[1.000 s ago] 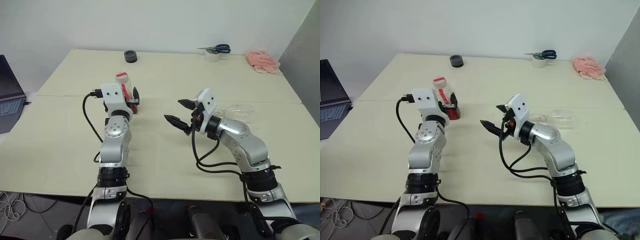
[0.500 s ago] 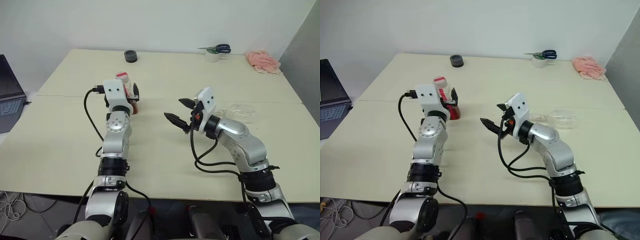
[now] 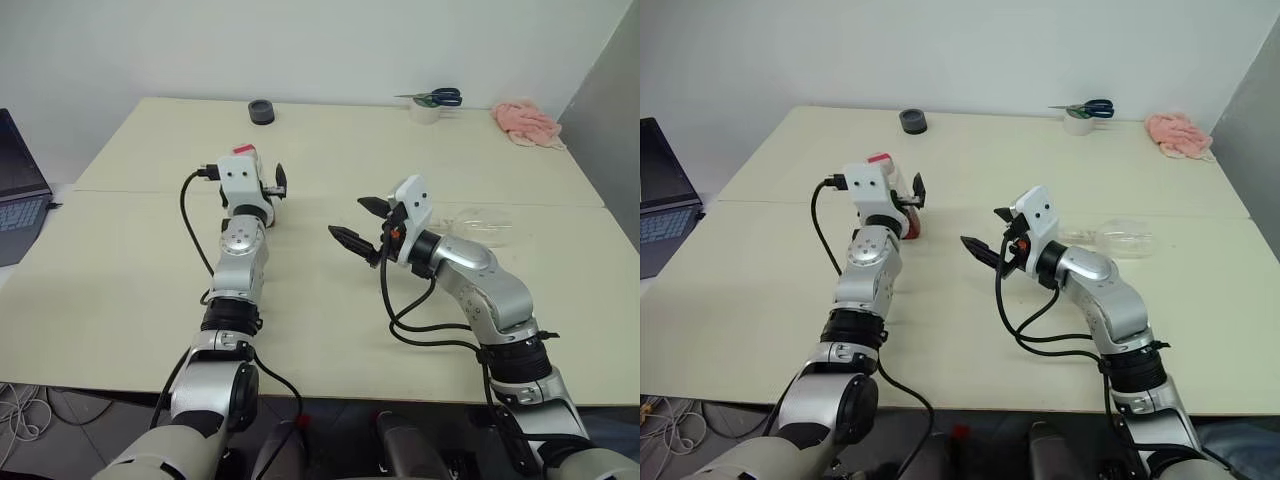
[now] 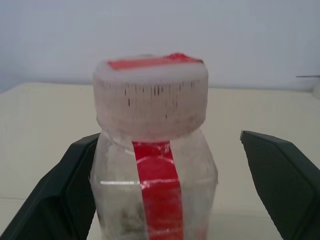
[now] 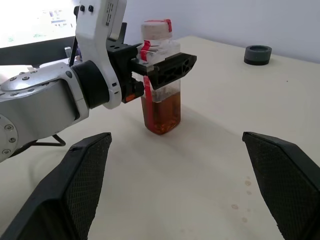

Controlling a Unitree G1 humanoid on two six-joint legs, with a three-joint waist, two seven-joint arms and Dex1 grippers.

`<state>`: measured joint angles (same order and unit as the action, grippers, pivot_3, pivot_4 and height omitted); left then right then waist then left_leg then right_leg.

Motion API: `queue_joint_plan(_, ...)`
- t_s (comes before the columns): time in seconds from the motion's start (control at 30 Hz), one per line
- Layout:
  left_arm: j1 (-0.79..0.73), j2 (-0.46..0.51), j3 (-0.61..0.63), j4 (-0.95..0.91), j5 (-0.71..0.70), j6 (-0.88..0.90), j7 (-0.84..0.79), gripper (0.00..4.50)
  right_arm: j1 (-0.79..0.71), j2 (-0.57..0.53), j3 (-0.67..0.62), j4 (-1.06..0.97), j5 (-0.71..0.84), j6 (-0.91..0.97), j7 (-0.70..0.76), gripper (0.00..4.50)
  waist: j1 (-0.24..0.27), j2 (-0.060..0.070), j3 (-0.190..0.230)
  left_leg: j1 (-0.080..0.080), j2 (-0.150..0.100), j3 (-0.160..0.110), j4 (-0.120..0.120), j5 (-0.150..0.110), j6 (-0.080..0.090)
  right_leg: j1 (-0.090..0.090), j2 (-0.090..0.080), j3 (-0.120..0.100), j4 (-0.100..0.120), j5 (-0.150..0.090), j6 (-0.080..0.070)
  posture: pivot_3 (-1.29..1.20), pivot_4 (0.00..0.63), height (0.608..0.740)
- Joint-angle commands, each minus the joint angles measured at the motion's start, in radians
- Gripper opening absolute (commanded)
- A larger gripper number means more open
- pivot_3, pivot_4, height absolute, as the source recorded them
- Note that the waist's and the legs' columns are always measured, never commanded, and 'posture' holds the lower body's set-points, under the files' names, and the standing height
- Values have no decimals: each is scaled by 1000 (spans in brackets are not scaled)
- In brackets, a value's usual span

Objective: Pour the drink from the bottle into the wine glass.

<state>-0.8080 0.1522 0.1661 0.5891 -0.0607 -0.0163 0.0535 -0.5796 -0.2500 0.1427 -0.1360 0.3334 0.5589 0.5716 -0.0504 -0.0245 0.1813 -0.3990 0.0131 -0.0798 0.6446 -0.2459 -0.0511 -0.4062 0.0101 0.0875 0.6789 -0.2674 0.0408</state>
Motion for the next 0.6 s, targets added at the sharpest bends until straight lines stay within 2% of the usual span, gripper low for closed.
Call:
queue_joint_plan(0.03,-31,3,3,-6,-6,-29,-5,4478,-8,-3,4,-42,4,-1,11,4500,0,0,0,0,0,0,0,0,0,0,0,0,0,0,0,0,150,740)
queue_joint_plan(0.13,-31,1,3,-2,-8,-31,-1,3898,-9,-2,6,-43,5,0,10,4500,0,0,0,0,0,0,0,0,0,0,0,0,0,0,0,0,150,740)
queue_joint_plan(0.3,-18,8,5,1,-7,-30,6,2292,-10,-4,7,-44,7,0,9,4500,0,0,0,0,0,0,0,0,0,0,0,0,0,0,0,0,150,740)
queue_joint_plan(0.33,-15,10,6,1,-5,-31,6,2142,-10,-4,7,-44,7,0,10,4500,0,0,0,0,0,0,0,0,0,0,0,0,0,0,0,0,150,740)
queue_joint_plan(0.53,4,21,10,-7,-11,-38,-7,2142,-18,-5,8,-47,4,-2,8,4500,0,0,0,0,0,0,0,0,0,0,0,0,0,0,0,0,150,740)
queue_joint_plan(0.6,23,24,-1,-55,-32,-26,-63,2142,-33,-12,0,-47,-3,4,-2,4500,-1,0,0,0,0,0,0,0,0,0,0,0,0,0,0,0,150,740)
